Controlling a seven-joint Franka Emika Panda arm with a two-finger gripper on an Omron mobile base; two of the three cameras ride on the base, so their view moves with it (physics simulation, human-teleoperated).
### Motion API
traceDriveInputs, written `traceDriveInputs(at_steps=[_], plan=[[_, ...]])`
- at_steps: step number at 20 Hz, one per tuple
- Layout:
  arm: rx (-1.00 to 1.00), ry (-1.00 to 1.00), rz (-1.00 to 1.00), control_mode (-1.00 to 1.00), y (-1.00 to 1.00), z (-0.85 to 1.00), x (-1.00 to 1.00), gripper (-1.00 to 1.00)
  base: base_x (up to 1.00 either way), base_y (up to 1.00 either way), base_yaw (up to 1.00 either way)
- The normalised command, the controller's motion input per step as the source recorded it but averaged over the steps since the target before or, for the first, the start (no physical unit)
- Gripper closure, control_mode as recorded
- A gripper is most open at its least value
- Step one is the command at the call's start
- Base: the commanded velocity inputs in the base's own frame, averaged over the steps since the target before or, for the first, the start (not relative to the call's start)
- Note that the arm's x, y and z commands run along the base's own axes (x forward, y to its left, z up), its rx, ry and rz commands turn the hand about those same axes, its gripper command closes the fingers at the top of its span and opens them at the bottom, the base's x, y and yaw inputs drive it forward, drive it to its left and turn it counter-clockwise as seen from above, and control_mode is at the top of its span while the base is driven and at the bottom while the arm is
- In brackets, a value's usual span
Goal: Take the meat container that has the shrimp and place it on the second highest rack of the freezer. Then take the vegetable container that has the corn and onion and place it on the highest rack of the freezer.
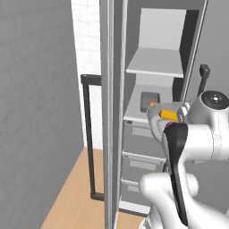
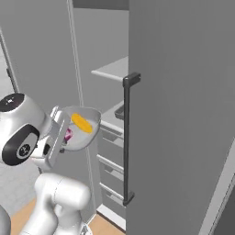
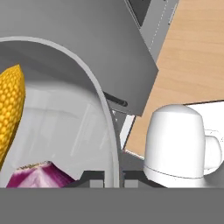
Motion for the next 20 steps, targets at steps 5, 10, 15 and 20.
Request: traceDriveInputs(at_steps=[5,10,15,20], plan=[[0.00,0.00,0.00,1.00,0.00,0.00,0.00,1.00,0.22,0.55,-0.04],[0.00,0.00,0.00,1.00,0.00,0.00,0.00,1.00,0.07,-0.02,0.00],[0.00,0.00,0.00,1.00,0.00,0.00,0.00,1.00,0.00,-0.16,0.00],[0.00,0.00,0.00,1.00,0.00,0.00,0.00,1.00,0.00,-0.35,0.00]])
